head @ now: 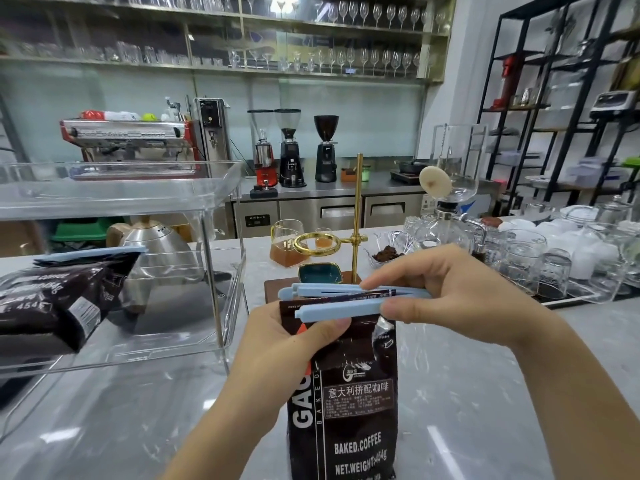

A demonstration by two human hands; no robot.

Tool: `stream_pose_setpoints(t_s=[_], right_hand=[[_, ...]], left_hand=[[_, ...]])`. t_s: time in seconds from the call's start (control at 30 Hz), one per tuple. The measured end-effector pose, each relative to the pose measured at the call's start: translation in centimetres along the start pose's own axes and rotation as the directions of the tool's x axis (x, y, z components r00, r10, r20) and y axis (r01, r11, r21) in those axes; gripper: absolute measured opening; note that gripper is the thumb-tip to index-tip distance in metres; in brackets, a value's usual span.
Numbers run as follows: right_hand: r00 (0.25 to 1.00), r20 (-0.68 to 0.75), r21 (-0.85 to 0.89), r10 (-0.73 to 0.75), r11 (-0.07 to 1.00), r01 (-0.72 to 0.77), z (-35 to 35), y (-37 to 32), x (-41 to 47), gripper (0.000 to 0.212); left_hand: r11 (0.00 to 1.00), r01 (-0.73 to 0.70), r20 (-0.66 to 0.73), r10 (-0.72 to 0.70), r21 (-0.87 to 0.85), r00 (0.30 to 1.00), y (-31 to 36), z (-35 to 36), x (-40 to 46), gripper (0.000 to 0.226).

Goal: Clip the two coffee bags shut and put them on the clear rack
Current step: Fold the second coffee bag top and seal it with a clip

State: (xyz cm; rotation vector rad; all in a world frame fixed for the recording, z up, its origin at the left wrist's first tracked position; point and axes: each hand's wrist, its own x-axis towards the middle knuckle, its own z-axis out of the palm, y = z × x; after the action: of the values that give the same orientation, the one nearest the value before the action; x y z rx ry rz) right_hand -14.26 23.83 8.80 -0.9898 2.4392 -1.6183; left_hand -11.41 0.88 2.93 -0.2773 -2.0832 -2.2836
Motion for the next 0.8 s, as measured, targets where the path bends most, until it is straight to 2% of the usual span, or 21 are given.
stream_pose_setpoints(t_s=[0.23,0.47,0.8], right_hand=[[0.999,-0.053,-0.04,-0.003,0.999,0.001,0.7,-0.4,0.1,0.034],[0.999,-0.039,-0.143,0.011,0.99,-0.016,1.0,-0.4,0.2,0.037],[0.999,0.003,-0.124,0.033,0.992,-0.032,1.4,-0.4,0.4,0.036]], left_hand=[[1.0,-0.016,-0.008,0.016,-0.011,1.0,0.0,0.1,-0.1,0.033],[0.998,-0.007,0.01,0.008,-0.064,1.0,0.0,0.0,0.0,0.041],[0.993,0.023,0.007,-0.023,-0.116,1.0,-0.1,0.0,0.0,0.042]])
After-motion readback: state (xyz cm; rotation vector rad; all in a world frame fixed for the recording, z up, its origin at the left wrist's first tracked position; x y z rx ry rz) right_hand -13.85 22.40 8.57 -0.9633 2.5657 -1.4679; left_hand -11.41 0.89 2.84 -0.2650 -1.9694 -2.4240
